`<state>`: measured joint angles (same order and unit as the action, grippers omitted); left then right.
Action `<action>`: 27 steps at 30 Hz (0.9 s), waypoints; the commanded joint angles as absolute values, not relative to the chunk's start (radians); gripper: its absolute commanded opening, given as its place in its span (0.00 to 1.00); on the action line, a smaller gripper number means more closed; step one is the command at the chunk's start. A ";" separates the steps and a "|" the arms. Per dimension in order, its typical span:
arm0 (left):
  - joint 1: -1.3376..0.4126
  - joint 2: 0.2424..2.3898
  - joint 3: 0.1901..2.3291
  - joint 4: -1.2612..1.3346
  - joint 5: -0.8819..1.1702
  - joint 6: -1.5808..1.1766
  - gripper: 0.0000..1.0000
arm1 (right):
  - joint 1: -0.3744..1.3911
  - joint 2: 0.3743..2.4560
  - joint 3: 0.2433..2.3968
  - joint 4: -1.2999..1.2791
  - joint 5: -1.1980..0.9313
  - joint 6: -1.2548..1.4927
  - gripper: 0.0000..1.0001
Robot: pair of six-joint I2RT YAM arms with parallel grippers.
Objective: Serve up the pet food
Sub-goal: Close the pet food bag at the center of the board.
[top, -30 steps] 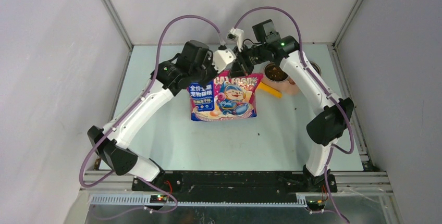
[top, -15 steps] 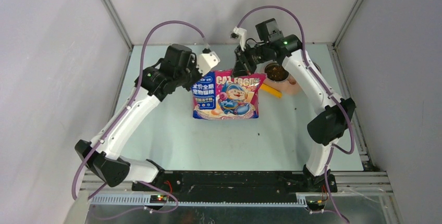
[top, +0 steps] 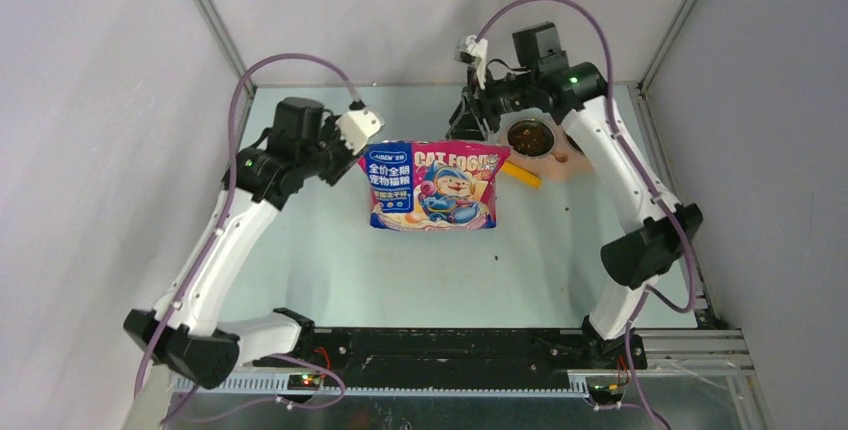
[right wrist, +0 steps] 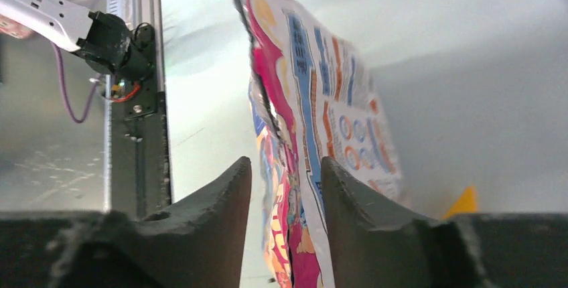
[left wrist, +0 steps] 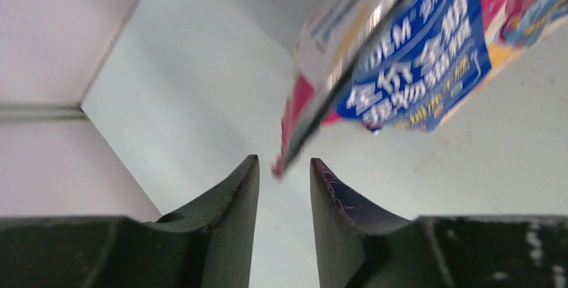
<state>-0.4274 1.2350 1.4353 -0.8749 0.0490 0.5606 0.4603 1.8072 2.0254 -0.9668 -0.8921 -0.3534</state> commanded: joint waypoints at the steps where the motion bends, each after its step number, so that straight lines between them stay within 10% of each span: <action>1: -0.349 1.121 1.338 -0.852 0.166 0.589 0.42 | 0.488 1.710 2.064 -0.827 -0.971 -0.420 0.52; 16: -0.114 1.060 1.174 -0.715 0.925 0.666 0.40 | 0.681 1.813 2.087 -0.807 -0.824 -0.506 0.65; 27: -0.077 1.085 1.083 -0.512 1.060 0.626 0.34 | 0.698 1.887 2.098 -0.793 -0.736 -0.533 0.64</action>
